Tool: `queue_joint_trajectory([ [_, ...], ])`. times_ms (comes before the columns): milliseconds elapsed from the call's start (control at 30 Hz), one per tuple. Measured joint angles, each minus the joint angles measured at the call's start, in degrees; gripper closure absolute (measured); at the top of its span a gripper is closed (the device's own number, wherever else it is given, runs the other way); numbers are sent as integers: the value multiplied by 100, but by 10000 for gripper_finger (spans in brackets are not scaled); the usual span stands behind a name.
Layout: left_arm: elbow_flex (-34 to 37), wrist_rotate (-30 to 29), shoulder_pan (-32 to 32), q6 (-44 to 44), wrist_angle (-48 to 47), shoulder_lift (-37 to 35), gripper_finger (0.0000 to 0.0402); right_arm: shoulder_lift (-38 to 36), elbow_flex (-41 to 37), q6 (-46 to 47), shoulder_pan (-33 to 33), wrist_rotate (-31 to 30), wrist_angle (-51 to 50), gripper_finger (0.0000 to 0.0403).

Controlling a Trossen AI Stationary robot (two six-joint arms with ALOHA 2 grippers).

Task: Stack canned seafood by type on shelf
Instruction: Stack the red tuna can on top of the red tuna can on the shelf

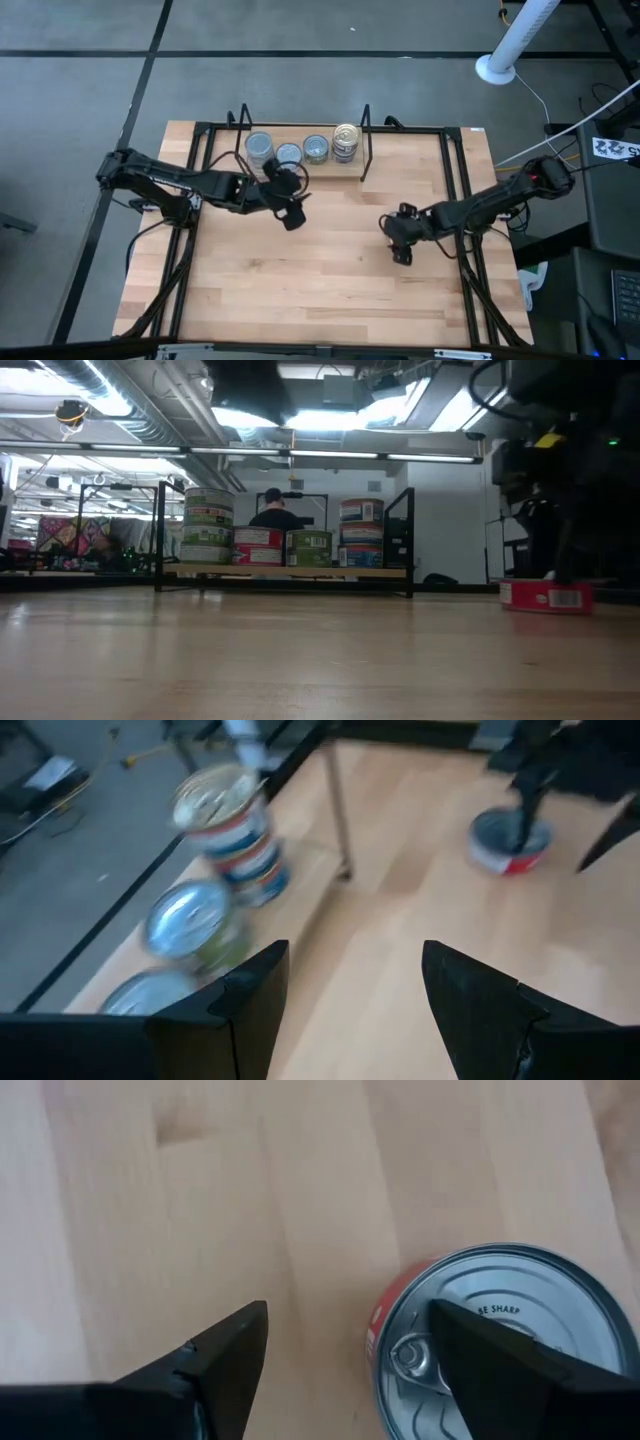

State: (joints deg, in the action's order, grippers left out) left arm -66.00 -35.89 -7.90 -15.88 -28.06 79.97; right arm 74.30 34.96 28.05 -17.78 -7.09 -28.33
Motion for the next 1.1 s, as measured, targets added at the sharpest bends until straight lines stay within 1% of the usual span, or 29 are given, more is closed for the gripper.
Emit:
queue_joint_trajectory([
  [133,0,127,-135,243,825,299,176,-7,7,-8,-343,-156,-282,124],
  [233,0,139,-242,564,1589,704,176,-9,9,-13,-560,-290,-483,124],
  [433,1,157,-363,1530,3749,1858,176,-4,9,-11,-754,-502,-618,124],
  [567,2,419,-374,2047,5078,2624,176,-4,9,-25,-739,-550,-710,132],
  [633,0,504,-374,2141,5550,2939,176,2,7,-122,-739,-603,-746,150],
  [767,2,541,-371,2183,6055,3394,176,122,14,-146,-739,-828,-742,201],
  [933,0,541,-370,2037,6177,3684,176,421,26,-153,-736,-1147,-731,264],
  [1100,0,541,-370,1941,6175,3774,176,634,32,-156,-736,-1493,-611,324],
])
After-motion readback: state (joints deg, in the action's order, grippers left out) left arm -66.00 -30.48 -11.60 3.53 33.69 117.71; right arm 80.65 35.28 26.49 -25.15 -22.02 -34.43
